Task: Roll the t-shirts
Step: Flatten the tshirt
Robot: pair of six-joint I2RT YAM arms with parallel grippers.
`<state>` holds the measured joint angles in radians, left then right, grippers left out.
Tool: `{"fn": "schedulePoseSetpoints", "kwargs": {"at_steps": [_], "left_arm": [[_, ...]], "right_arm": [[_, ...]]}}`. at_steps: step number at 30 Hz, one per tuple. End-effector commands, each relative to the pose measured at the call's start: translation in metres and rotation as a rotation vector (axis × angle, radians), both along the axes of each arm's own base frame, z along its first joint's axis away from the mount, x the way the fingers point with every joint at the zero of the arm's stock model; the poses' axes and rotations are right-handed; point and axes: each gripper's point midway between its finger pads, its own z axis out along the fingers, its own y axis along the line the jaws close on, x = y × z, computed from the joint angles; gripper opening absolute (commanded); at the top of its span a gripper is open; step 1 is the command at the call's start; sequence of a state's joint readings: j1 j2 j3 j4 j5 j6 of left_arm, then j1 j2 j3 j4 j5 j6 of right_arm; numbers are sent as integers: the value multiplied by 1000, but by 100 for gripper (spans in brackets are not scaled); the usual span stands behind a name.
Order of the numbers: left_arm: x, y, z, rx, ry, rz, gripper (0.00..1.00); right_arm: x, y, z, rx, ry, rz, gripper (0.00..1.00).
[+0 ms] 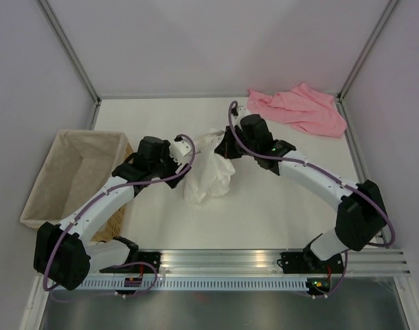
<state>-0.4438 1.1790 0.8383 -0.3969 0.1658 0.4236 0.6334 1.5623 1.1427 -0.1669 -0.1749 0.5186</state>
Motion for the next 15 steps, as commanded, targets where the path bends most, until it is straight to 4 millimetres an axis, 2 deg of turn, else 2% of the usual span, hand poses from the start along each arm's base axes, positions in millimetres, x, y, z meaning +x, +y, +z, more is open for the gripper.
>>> {"fn": "schedulePoseSetpoints", "kwargs": {"at_steps": [1, 2, 3, 4, 6, 7, 9, 10, 11, 12, 13, 15], "left_arm": [[14, 0, 32, -12, -91, 15, 86], [16, 1, 35, -12, -99, 28, 86], [17, 1, 37, -13, -103, 33, 86], [19, 1, 44, -23, -114, 42, 86], [20, 0, 48, -31, -117, 46, 87], [21, 0, 52, -36, -125, 46, 87], [21, -2, 53, -43, -125, 40, 87], [21, -2, 54, -44, -126, 40, 87], [21, -3, 54, -46, -125, 36, 87], [21, -4, 54, -47, -123, 34, 87], [22, -4, 55, -48, -124, 37, 87], [22, -4, 56, -48, -124, 38, 87]], "right_arm": [[16, -18, 117, 55, -261, -66, 0], [15, -28, 133, 54, -288, -80, 0], [17, -39, 139, 38, -295, -101, 0], [26, -64, 141, 9, -279, -156, 0], [29, -98, 150, -2, -281, -222, 0], [39, -135, 146, -30, -261, -308, 0], [38, -174, 161, -54, -299, -399, 0], [40, -202, 169, -101, -325, -474, 0], [37, -215, 181, -123, -366, -514, 0], [35, -219, 188, -136, -386, -523, 1], [34, -217, 197, -141, -403, -496, 0], [34, -203, 200, -114, -401, -422, 0]]}}
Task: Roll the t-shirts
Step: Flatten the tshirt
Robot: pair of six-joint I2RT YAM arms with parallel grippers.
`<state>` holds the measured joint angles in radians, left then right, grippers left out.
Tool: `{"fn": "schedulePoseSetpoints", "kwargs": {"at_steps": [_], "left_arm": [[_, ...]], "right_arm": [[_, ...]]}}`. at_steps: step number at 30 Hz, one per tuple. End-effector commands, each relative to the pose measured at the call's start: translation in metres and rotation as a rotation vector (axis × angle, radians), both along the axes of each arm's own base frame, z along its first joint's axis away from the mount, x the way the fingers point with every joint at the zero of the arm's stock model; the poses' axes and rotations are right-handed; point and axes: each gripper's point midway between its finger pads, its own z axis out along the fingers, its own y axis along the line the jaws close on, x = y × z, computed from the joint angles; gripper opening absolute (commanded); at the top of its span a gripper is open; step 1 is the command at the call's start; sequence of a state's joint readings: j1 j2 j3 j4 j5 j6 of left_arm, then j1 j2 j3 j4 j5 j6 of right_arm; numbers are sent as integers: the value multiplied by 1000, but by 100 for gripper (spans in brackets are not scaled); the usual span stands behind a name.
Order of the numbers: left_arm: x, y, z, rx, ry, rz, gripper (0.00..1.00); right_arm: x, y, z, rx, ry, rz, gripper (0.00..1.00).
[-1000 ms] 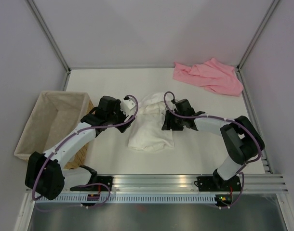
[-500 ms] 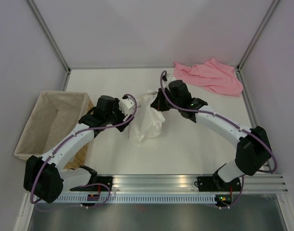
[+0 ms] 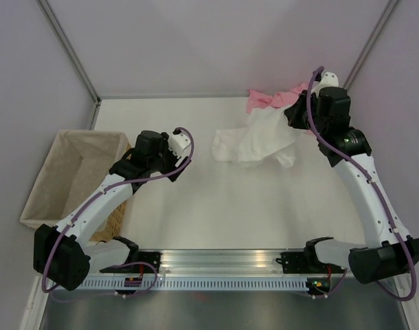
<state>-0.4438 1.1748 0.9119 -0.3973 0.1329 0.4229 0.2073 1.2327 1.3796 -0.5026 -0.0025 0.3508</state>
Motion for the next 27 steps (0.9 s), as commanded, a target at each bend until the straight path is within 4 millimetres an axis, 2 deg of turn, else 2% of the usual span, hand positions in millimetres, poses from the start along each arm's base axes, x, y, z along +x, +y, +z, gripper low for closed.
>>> {"fn": "schedulePoseSetpoints", "kwargs": {"at_steps": [1, 3, 5, 6, 7, 8, 9, 10, 11, 12, 13, 15, 16, 17, 18, 19, 20, 21, 22, 23, 25, 26, 27], "left_arm": [[7, -3, 27, -38, -51, 13, 87], [7, -2, 29, -38, -56, 19, 87], [8, 0, 31, -33, -65, 31, 87], [8, 2, 33, -31, -74, 37, 87], [9, 4, 34, -27, -77, 46, 87], [10, 8, 34, -16, -86, 66, 87], [12, 10, 35, -13, -97, 79, 87], [14, 16, 36, 6, -109, 105, 87], [16, 19, 35, 14, -112, 119, 87], [17, 23, 35, 28, -121, 140, 87], [18, 27, 34, 38, -125, 152, 88], [18, 34, 30, 58, -122, 173, 88], [17, 35, 27, 64, -120, 170, 89], [15, 35, 24, 69, -116, 165, 89], [15, 35, 21, 74, -111, 162, 89], [12, 36, 13, 88, -95, 156, 89], [11, 36, 9, 91, -88, 152, 89], [10, 37, 2, 100, -72, 149, 89], [9, 36, -2, 103, -61, 142, 89], [8, 35, -10, 110, -39, 138, 89], [8, 33, -20, 111, -7, 133, 89], [8, 32, -34, 129, 33, 129, 89], [10, 31, -40, 136, 51, 130, 89]], "right_arm": [[-6, 24, 32, -13, -55, 147, 0], [-2, 42, 27, 7, -41, 210, 0], [8, 66, 12, -11, -15, 262, 0], [1, 99, 10, -18, -18, 346, 0], [5, 124, -11, -32, 28, 405, 0], [-2, 150, -19, -27, 49, 500, 0], [-17, 188, -22, -8, 59, 616, 0], [-16, 212, -50, -1, 130, 676, 1], [-22, 229, -59, 11, 160, 731, 4], [-33, 251, -64, -2, 176, 783, 12], [-34, 266, -90, -32, 234, 812, 43], [-46, 283, -103, -69, 273, 859, 63], [-46, 285, -112, -70, 294, 853, 73], [-44, 284, -113, -69, 289, 834, 76], [-37, 276, -123, -82, 289, 776, 78], [-35, 268, -114, -76, 264, 744, 80], [-34, 261, -115, -77, 261, 713, 81], [-30, 245, -128, -83, 283, 668, 81], [-30, 233, -122, -66, 274, 622, 80], [-29, 223, -126, -64, 280, 588, 79], [-31, 193, -146, -76, 313, 501, 75], [-35, 186, -154, -83, 328, 485, 74], [-45, 178, -169, -84, 354, 477, 72]]}}
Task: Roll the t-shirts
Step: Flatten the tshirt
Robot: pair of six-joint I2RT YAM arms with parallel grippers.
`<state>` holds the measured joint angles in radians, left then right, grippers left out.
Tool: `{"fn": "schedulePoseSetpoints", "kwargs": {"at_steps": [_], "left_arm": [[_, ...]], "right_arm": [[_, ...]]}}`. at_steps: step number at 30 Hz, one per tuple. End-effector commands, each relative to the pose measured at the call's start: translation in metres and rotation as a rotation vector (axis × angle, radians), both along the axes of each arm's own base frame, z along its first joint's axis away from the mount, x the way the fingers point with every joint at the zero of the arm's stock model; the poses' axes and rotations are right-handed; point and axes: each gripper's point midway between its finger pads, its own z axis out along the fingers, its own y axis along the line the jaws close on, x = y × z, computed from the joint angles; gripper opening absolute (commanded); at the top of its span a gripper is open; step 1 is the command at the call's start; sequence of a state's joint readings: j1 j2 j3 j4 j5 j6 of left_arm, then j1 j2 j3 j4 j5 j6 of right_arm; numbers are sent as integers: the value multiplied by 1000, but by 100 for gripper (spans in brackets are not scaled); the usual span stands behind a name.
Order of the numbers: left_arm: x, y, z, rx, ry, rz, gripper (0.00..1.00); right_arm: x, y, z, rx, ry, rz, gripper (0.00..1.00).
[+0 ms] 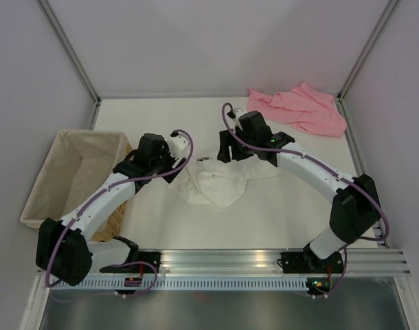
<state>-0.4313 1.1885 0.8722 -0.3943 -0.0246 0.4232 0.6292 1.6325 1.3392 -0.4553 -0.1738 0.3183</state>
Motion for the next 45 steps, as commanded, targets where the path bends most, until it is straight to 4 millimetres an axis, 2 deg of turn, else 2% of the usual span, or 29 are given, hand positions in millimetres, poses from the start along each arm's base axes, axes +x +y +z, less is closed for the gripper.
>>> {"fn": "schedulePoseSetpoints", "kwargs": {"at_steps": [1, 2, 3, 5, 6, 8, 9, 11, 14, 15, 17, 18, 19, 20, 21, 23, 25, 26, 29, 31, 34, 35, 36, 37, 39, 41, 43, 45], "left_arm": [[5, 0, -30, 40, 72, 5, 89], [6, 2, -47, 68, 117, 12, 88], [9, 2, -55, 86, 132, 18, 88], [11, 5, -70, 118, 167, 31, 88], [11, 4, -86, 135, 207, 28, 88], [14, 0, -97, 131, 223, 19, 88], [15, 0, -107, 143, 243, 14, 88], [19, -1, -112, 150, 250, 15, 88], [16, -5, -124, 143, 284, 3, 86], [13, -6, -127, 141, 298, -10, 84], [4, -10, -135, 125, 337, -42, 64], [2, -10, -137, 128, 347, -57, 54], [-1, -11, -139, 126, 358, -69, 33], [-5, -10, -139, 132, 369, -78, 21], [-8, -10, -139, 129, 373, -84, 3], [-11, -11, -132, 114, 355, -91, 2], [-8, -11, -119, 99, 318, -82, 2], [-4, -11, -102, 81, 273, -67, 2], [3, -9, -75, 65, 195, -50, 2], [1, -12, -54, 30, 158, -52, 2], [-5, -15, -31, -18, 135, -61, 2], [-5, -16, -23, -31, 124, -61, 2], [-10, -15, -13, -42, 109, -62, 2], [-9, -16, -3, -49, 89, -64, 2], [-13, -16, 17, -69, 49, -78, 2], [-17, -15, 30, -78, 29, -89, 2], [-20, -14, 39, -84, 15, -92, 2], [-21, -12, 44, -82, 2, -92, 2]], "right_arm": [[-7, -23, -10, 14, -18, -100, 72], [-16, -20, -17, 41, 18, -93, 72], [-26, -21, -32, 50, 41, -84, 72], [-35, -23, -46, 56, 70, -104, 74], [-44, -21, -59, 58, 77, -96, 76], [-54, -15, -71, 68, 88, -85, 78], [-62, -12, -83, 51, 99, -71, 79], [-74, -8, -97, 11, 108, -49, 80], [-83, -11, -120, -23, 138, -60, 80], [-80, -13, -126, -32, 138, -86, 74], [-79, -19, -133, -55, 139, -117, 51], [-77, -20, -132, -56, 132, -129, 31], [-75, -21, -130, -56, 118, -138, 21], [-73, -21, -128, -53, 110, -140, 14], [-72, -20, -121, -45, 100, -142, 0], [-65, -25, -111, -65, 69, -162, 0], [-62, -24, -90, -39, 30, -157, 0], [-59, -24, -74, -18, 1, -162, 1], [-57, -24, -51, -3, -41, -145, 0], [-60, -24, -51, -11, -42, -127, 7], [-68, -15, -65, -44, -42, -79, 31], [-75, -5, -74, -64, -42, -37, 49], [-78, -1, -78, -78, -51, -17, 56], [-85, 9, -86, -91, -56, 19, 67], [-87, 15, -92, -113, -83, 46, 80], [-93, 27, -103, -124, -84, 83, 87], [-92, 29, -112, -148, -92, 80, 87], [-90, 24, -126, -194, -87, 48, 81]]}}
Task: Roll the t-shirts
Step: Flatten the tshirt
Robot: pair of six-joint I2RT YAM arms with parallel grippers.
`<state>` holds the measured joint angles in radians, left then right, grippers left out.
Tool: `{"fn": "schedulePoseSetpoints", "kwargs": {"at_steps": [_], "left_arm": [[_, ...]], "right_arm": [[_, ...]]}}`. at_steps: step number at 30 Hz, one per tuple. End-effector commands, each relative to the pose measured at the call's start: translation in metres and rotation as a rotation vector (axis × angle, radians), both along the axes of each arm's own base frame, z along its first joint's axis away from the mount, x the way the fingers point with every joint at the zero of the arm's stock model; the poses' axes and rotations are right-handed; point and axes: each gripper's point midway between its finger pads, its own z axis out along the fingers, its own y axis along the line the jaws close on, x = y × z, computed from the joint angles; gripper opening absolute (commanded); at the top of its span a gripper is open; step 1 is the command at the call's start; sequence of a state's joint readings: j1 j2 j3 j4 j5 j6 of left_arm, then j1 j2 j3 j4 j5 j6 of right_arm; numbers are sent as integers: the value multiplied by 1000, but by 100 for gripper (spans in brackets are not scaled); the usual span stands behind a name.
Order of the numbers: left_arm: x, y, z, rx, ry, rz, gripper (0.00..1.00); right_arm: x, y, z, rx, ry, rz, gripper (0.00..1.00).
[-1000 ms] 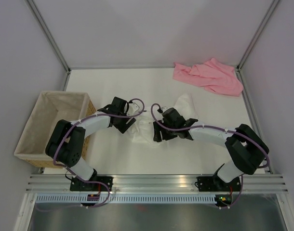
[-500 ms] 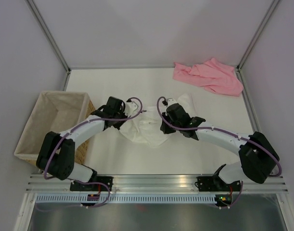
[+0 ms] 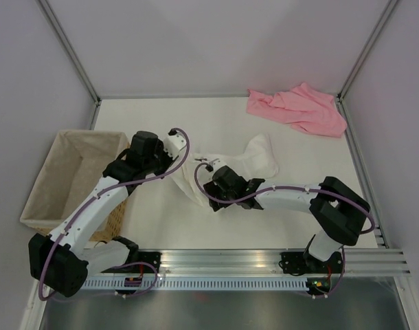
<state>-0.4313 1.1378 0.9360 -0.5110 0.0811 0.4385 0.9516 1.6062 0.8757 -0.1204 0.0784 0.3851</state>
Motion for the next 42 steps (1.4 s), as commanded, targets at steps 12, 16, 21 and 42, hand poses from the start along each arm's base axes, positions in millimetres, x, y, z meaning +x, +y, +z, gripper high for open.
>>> {"fn": "schedulePoseSetpoints", "kwargs": {"at_steps": [12, 16, 21, 42], "left_arm": [[-3, 17, 96, -51, -191, 74, 2], [-4, 32, 136, -32, -279, 124, 2], [-15, 49, 194, -42, -373, 183, 2], [-22, 72, 302, -140, -579, 315, 2]], "right_arm": [[27, -18, 61, 83, -165, -156, 0], [31, -51, 183, 170, -346, -217, 0], [10, -108, 333, 327, -570, -273, 0], [52, -86, 411, 353, -670, -246, 0]]}}
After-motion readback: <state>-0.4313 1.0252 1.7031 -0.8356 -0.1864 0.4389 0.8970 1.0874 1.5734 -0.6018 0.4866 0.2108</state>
